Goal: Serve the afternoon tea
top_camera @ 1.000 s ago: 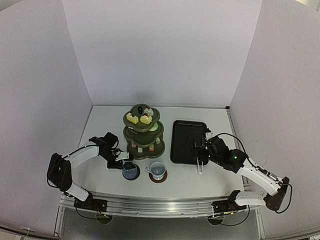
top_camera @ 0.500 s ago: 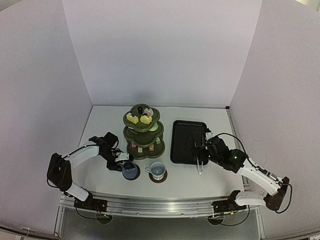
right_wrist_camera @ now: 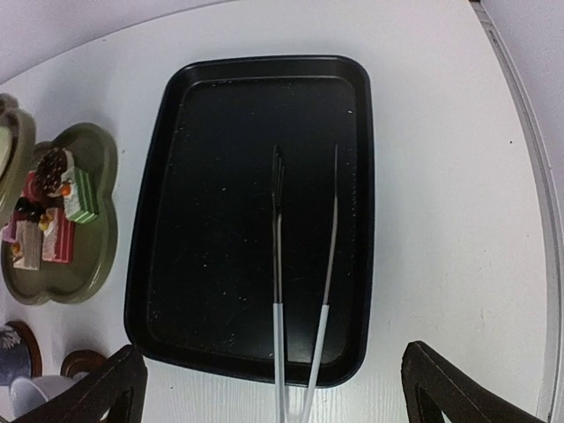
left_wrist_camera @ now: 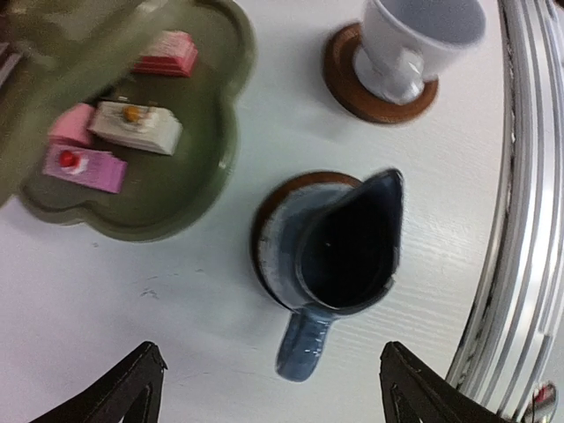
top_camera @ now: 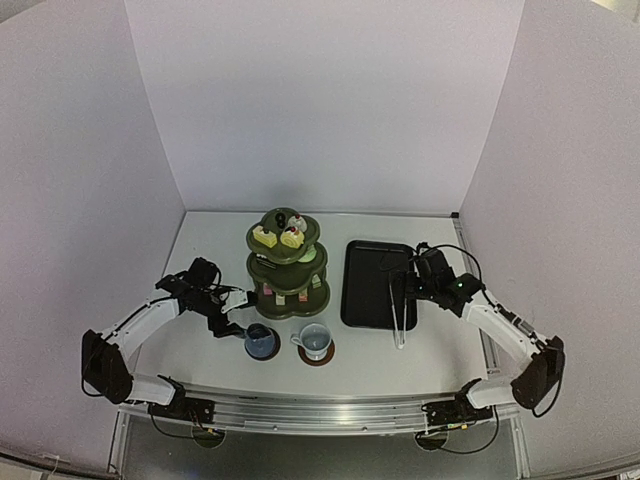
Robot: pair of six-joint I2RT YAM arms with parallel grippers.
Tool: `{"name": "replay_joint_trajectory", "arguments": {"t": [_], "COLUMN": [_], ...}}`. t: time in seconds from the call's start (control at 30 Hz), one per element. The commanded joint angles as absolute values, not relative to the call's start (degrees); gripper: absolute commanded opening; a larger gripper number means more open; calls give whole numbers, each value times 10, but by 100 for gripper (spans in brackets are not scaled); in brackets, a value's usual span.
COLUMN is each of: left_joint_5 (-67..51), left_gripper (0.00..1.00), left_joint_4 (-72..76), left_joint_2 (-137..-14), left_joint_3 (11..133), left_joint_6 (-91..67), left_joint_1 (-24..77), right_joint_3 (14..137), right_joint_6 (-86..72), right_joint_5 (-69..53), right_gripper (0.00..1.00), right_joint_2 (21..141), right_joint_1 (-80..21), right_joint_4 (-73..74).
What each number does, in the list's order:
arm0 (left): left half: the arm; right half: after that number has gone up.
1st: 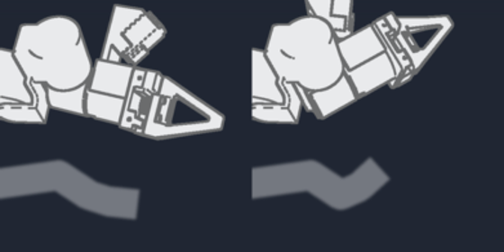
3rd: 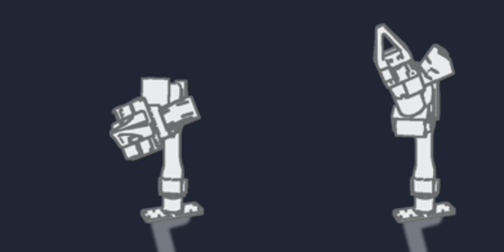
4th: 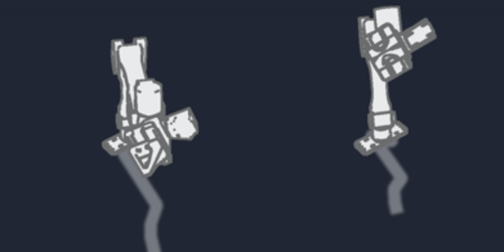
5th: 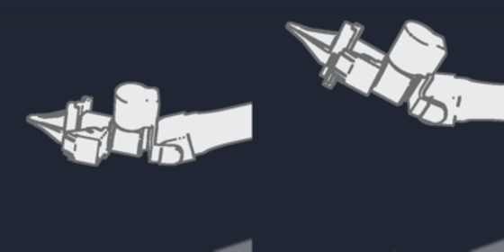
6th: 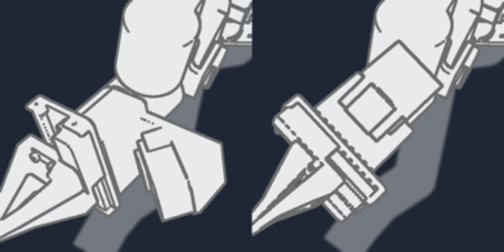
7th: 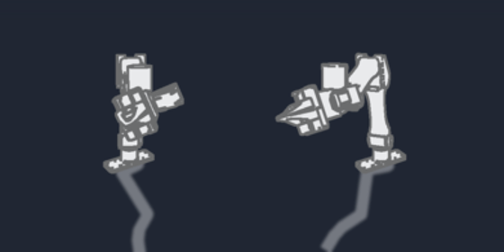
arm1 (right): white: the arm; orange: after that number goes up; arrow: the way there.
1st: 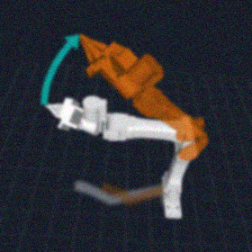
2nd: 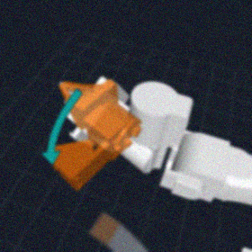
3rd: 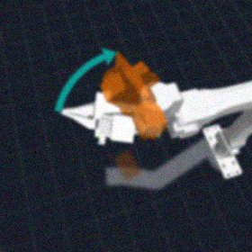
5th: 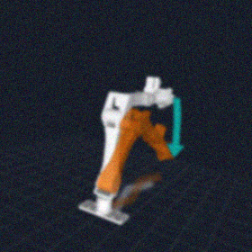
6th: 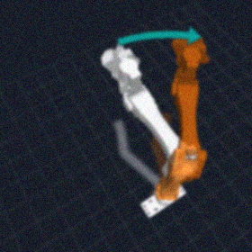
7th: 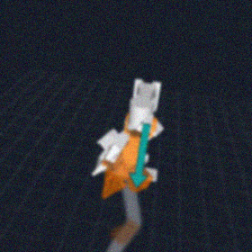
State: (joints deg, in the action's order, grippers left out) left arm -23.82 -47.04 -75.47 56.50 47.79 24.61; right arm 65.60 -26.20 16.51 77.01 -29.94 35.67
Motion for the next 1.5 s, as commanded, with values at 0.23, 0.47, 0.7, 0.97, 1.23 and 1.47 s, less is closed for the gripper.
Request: {"name": "replay_joint_trajectory", "arguments": {"t": [0.23, 0.47, 0.7, 0.97, 1.23, 1.47], "left_joint_5": [-276, -240, -127, -6, 17, 51], "left_gripper": [89, 96, 100, 100, 100, 100], "left_joint_4": [-204, -130, -90, 23, 12, -9], "left_joint_2": [-628, -603, -585, -575, -573, -570], "left_joint_3": [479, 389, 333, 246, 231, 230], "left_joint_6": [92, -26, -7, -23, -38, -47], "left_joint_1": [28, -99, -126, -126, -127, -127], "right_joint_3": [773, 512, 277, 129, 140, 142], "right_joint_6": [-227, -152, -53, -99, -74, -70], "right_joint_5": [9, -160, -165, -146, -155, -153], "right_gripper": [98, 98, 98, 98, 98, 98], "right_joint_2": [905, 718, 501, 372, 417, 430], "right_joint_1": [-21, 116, 117, 117, 117, 117], "right_joint_4": [287, -75, -188, -197, -187, -188]}}
